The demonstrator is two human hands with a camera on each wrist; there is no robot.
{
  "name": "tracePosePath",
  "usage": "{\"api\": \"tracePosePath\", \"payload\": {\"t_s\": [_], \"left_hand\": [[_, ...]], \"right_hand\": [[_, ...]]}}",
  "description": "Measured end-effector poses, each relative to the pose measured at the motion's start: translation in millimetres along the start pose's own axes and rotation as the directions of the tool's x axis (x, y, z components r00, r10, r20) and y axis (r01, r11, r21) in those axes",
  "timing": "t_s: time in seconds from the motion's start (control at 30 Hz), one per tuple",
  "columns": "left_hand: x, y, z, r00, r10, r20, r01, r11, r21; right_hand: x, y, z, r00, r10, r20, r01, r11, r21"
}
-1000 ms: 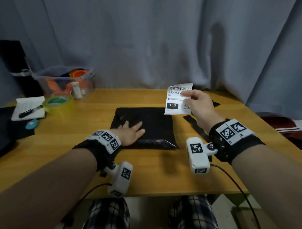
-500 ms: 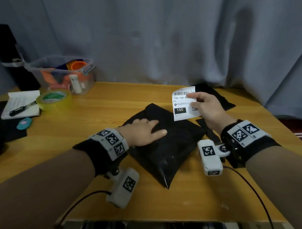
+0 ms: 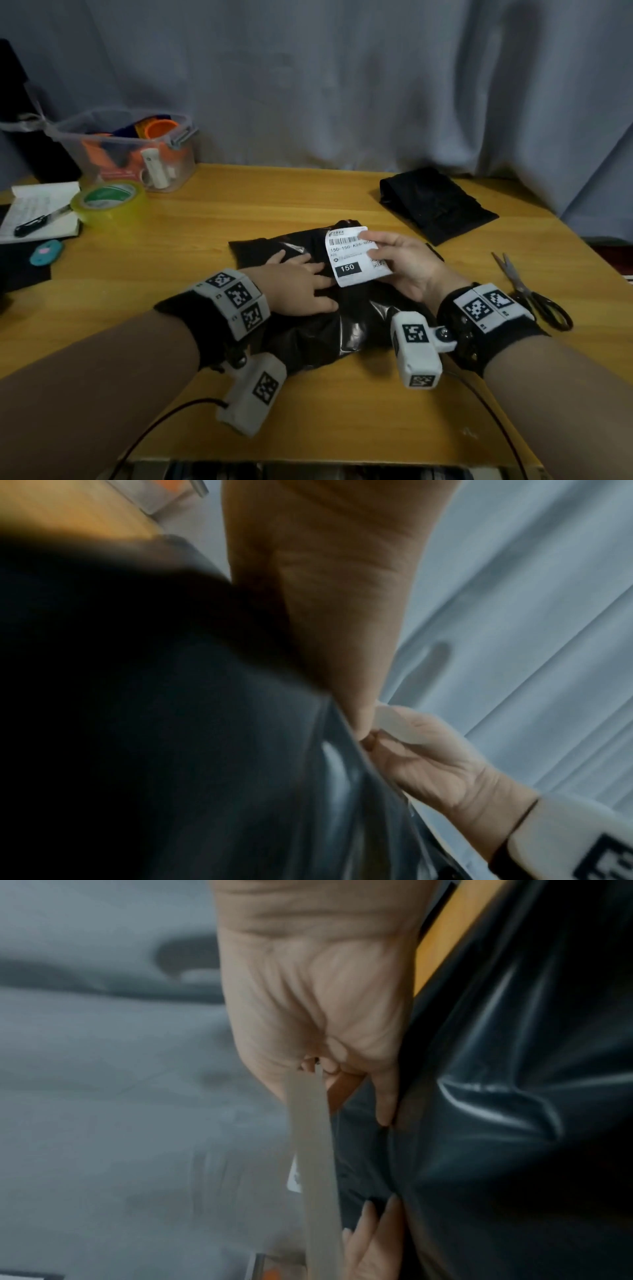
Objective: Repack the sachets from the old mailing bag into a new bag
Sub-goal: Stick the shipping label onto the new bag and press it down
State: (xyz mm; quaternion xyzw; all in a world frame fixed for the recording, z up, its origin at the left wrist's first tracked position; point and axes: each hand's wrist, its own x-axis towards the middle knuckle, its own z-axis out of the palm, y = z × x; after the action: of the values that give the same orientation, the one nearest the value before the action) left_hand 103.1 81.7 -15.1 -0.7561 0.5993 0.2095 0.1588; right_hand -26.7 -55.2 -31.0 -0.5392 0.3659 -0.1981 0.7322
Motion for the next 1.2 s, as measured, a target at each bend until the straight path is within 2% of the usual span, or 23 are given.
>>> {"api": "tracePosePath", "payload": {"t_s": [0.23, 0.33, 0.43, 0.57, 0.73, 0.87, 1.07, 1.2], "left_hand": [[1.5, 3.7, 3.1, 1.000, 0.000, 0.003, 0.000, 0.998, 0.066], [-2.0, 0.9, 0.8, 0.999, 0.019, -0.037, -0.019, 1.000, -0.016], [-5.1, -10.8, -4.0, 0.995, -0.031, -0.098, 0.028, 0.999, -0.036], [-9.8, -24.7, -5.4, 0.994, -0.076, -0.078, 0.069, 0.993, -0.093], [-9.8, -33.1, 0.0, 0.981, -0.118, -0.154, 0.087, 0.977, -0.197], [-13.7, -39.0, 0.8, 0.978, -0.149, -0.145, 0.110, 0.964, -0.242], [-15.3, -28.9, 0.4, 0.966, -0.092, -0.241, 0.029, 0.967, -0.252], [-8.5, -11.7, -2.9, 0.974, -0.021, -0.224, -0.023, 0.982, -0.189]], "right_hand": [[-4.7, -1.6, -0.4, 0.999, -0.037, 0.010, 0.036, 0.997, 0.072], [-6.8, 5.0, 3.1, 1.000, 0.002, 0.018, -0.003, 0.999, 0.033], [-6.7, 8.1, 4.0, 1.000, 0.030, 0.009, -0.030, 1.000, 0.002], [-5.0, 4.6, 11.1, 1.000, 0.029, 0.008, -0.029, 1.000, 0.007], [-3.3, 3.5, 23.5, 0.999, 0.023, 0.032, -0.023, 0.999, -0.028], [-1.4, 6.4, 26.6, 0.999, 0.045, 0.026, -0.043, 0.996, -0.078], [2.1, 5.4, 19.6, 0.999, 0.044, -0.015, -0.046, 0.988, -0.148], [4.1, 3.3, 13.5, 0.999, 0.037, -0.030, -0.041, 0.985, -0.166]]}}
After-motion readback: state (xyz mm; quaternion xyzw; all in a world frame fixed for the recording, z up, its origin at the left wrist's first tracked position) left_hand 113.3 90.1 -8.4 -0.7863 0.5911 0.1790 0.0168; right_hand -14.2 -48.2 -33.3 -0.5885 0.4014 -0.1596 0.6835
